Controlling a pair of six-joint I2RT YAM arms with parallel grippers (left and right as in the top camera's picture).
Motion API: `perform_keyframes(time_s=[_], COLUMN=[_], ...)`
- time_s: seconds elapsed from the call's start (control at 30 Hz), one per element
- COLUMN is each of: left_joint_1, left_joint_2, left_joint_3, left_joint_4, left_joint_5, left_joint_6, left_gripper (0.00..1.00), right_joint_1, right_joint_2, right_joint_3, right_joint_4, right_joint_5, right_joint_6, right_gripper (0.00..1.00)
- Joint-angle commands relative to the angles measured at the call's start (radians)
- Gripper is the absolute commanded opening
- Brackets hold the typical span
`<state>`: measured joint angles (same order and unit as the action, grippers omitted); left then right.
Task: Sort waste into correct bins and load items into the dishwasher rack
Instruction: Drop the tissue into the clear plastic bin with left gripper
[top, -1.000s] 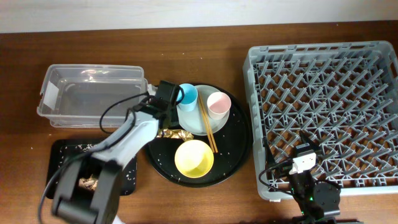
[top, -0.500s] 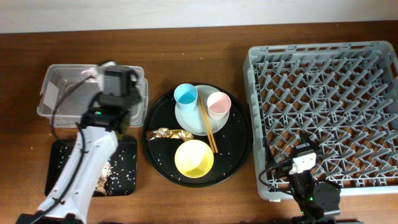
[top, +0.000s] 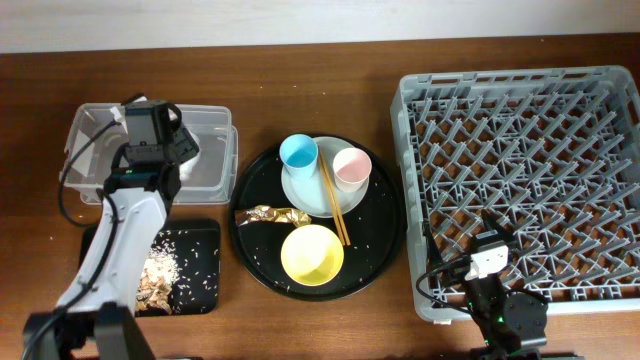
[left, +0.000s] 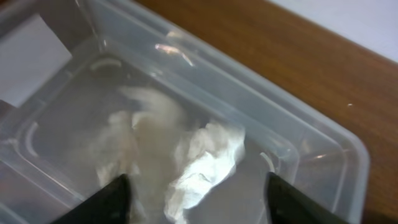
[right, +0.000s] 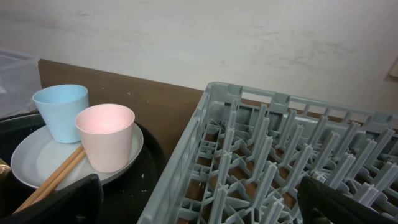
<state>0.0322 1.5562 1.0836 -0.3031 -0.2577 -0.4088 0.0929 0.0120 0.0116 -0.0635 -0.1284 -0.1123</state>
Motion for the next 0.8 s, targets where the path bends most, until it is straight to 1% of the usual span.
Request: perform_keyframes(time_s=[0.0,0.03,0.07,0.1,0.17,0.2,0.23,0.27,0.33,0.37,0.4,0.43,0.47,0.53,0.6,0.63,0.7,0.77], left_joint_1=[0.005,0.005,0.005,0.003,-0.008,-0.013,-0.010,-0.003,-0.003,-0.003,-0.003,-0.003,-0.003,-0.003,-0.012,-0.031,-0.095,-0.180], left_joint_2=[-0.077,-0.078,-0.080,-0.089,-0.142,-0.173,-0.204,-0.223,-0.211,-0.187,-0.167,-0.138,-0.115,-0.133,-0.191,-0.251,-0.343,-0.382], left_joint_3=[0.006,0.006,0.006,0.006,0.006,0.006,0.006,0.006,0.005,0.005,0.005,0.005,0.005,0.012,0.014,0.014,0.014,0.014], left_joint_4=[-0.023,-0.050,-0.091,-0.132,-0.241,-0.272,-0.281,-0.270,-0.229,-0.204,-0.181,-0.140,-0.103,-0.105,-0.148,-0.220,-0.371,-0.493], left_joint_5=[0.008,0.019,0.075,0.135,0.213,0.200,0.162,0.095,0.078,0.078,0.077,0.077,0.083,0.189,0.288,0.319,0.333,0.327], left_joint_6=[0.018,0.018,0.018,0.017,-0.029,-0.040,-0.039,-0.039,-0.039,-0.039,-0.039,-0.039,-0.039,-0.038,-0.040,-0.080,-0.150,-0.235], left_gripper=[0.56,0.55,0.55,0.51,0.50,0.51,0.49,0.23,0.04,0.03,0.04,0.11,0.27,0.44,0.48,0.50,0.53,0.51], right_joint_1=[0.005,0.005,0.005,0.005,0.005,0.005,0.005,0.005,0.005,0.005,0.005,0.005,0.005,0.005,0.005,0.005,0.005,0.005], right_joint_2=[-0.006,-0.006,-0.006,-0.006,-0.006,-0.006,-0.006,-0.006,-0.006,-0.006,-0.006,-0.006,-0.006,-0.006,-0.006,-0.006,-0.006,-0.006], right_joint_3=[-0.006,-0.006,-0.006,-0.006,-0.006,-0.006,-0.006,-0.006,-0.006,-0.006,-0.006,-0.006,-0.006,-0.006,-0.006,-0.006,-0.006,-0.006], right_joint_4=[-0.004,-0.004,-0.004,-0.004,-0.004,-0.004,-0.004,-0.004,-0.004,-0.004,-0.004,-0.004,-0.004,-0.004,-0.004,-0.004,-0.004,-0.004], right_joint_5=[0.008,0.008,0.008,0.008,0.008,0.008,0.008,0.008,0.008,0.008,0.008,0.008,0.008,0.008,0.008,0.008,0.008,0.008], right_joint_6=[0.002,0.002,0.002,0.002,0.002,0.002,0.002,0.002,0.002,0.002,0.002,0.002,0.002,0.002,0.002,0.002,0.002,0.002], right_gripper=[0.98,0.98,0.98,0.98,0.98,0.98,0.98,0.98,0.98,0.98,0.98,0.98,0.98,0.98,0.98,0.98,0.98,0.98])
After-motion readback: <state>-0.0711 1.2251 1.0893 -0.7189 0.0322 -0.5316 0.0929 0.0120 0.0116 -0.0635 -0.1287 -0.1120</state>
